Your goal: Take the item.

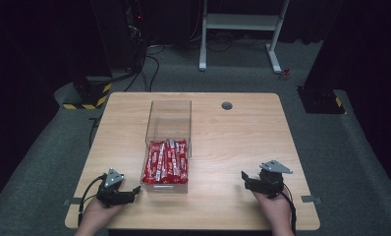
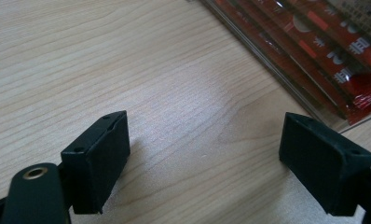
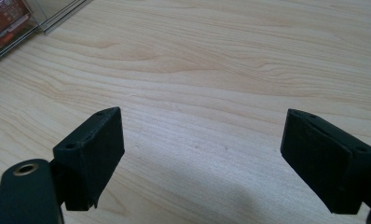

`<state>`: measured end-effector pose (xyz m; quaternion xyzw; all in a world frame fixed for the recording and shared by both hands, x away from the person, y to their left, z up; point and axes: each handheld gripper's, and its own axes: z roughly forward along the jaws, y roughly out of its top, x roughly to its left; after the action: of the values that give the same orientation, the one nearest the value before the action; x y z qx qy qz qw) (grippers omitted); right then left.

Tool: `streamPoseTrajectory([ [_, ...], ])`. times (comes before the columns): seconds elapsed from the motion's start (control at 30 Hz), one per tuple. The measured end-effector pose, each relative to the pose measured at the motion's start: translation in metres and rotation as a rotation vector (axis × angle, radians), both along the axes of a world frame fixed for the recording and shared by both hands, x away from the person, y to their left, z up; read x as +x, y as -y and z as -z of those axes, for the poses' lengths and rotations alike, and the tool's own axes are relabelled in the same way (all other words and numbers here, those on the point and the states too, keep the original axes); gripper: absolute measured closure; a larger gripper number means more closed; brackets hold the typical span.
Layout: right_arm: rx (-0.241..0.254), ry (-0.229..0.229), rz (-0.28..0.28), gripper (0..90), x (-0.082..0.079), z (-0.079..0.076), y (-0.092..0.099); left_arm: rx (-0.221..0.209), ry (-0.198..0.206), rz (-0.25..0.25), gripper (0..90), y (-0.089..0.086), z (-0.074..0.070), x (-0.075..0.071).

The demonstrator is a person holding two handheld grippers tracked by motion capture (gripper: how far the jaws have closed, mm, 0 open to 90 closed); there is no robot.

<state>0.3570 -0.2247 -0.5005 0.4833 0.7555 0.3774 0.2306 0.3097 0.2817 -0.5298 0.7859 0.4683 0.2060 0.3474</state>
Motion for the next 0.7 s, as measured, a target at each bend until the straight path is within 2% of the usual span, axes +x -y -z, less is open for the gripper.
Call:
streamPoseTrajectory([
  [0.07, 0.000, -0.009, -0.011, 14.6, 0.000, -0.001, -0.002, 0.000, 0.000, 0.000, 16.5, 0.000, 0.000, 0.000],
  [0.23, 0.003, 0.002, -0.033, 14.7, -0.003, -0.002, -0.008, 0.000, 0.000, 0.000, 16.5, 0.000, 0.000, 0.000],
  [0.7, 0.005, 0.000, -0.094, 15.3, -0.009, 0.000, -0.028, -0.001, 0.000, 0.000, 16.5, 0.000, 0.000, 0.000],
])
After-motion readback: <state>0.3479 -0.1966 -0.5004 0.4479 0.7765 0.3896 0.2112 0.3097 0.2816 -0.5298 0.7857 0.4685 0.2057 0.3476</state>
